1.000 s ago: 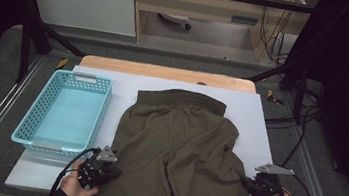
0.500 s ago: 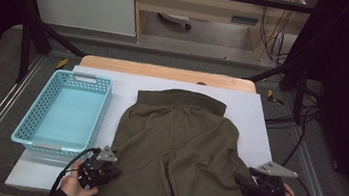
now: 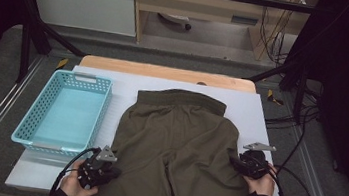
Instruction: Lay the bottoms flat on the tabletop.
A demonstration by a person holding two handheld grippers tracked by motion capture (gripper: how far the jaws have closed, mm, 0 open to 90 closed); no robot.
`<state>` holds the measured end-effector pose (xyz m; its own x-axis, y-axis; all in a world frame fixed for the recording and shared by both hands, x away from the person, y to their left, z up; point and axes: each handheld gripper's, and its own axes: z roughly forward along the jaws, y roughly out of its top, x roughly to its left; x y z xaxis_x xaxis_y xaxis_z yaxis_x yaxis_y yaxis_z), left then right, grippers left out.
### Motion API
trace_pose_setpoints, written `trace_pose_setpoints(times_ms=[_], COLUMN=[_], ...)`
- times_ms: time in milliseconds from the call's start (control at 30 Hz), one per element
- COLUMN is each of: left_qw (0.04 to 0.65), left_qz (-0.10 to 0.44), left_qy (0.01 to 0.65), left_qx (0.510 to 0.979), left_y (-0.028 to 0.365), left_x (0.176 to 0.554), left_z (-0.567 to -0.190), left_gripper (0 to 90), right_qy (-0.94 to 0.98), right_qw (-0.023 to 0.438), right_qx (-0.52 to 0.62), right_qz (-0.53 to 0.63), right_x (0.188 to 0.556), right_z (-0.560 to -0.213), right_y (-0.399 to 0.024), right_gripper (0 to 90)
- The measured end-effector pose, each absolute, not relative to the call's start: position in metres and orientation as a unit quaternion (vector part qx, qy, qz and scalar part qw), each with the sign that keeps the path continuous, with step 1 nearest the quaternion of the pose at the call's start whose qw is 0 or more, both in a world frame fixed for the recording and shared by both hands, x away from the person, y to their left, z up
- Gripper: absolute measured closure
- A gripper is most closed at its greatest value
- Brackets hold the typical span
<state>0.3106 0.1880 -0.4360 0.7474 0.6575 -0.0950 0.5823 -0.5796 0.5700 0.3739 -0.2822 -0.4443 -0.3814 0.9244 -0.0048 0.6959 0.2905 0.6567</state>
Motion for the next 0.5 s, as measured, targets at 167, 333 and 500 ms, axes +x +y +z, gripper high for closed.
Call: trace_pose_setpoints(times_ms=[167, 333, 500], left_qw=[0.296, 0.295, 0.295], left_qz=[0.062, 0.057, 0.058], left_qy=[0.35, 0.349, 0.348], left_qx=[0.887, 0.888, 0.888], left_y=[0.188, 0.19, 0.189], left_x=[0.311, 0.312, 0.312], left_z=[-0.436, -0.435, -0.435], left_gripper=[89.5, 89.5, 89.5], right_qy=[0.784, 0.767, 0.762], right_qw=[0.199, 0.219, 0.22], right_qx=[0.521, 0.541, 0.546], right_qz=[0.273, 0.266, 0.271], right_x=[0.367, 0.353, 0.343], right_z=[-0.44, -0.436, -0.438], right_y=[-0.285, -0.309, -0.325], right_gripper=[88.7, 89.0, 69.9])
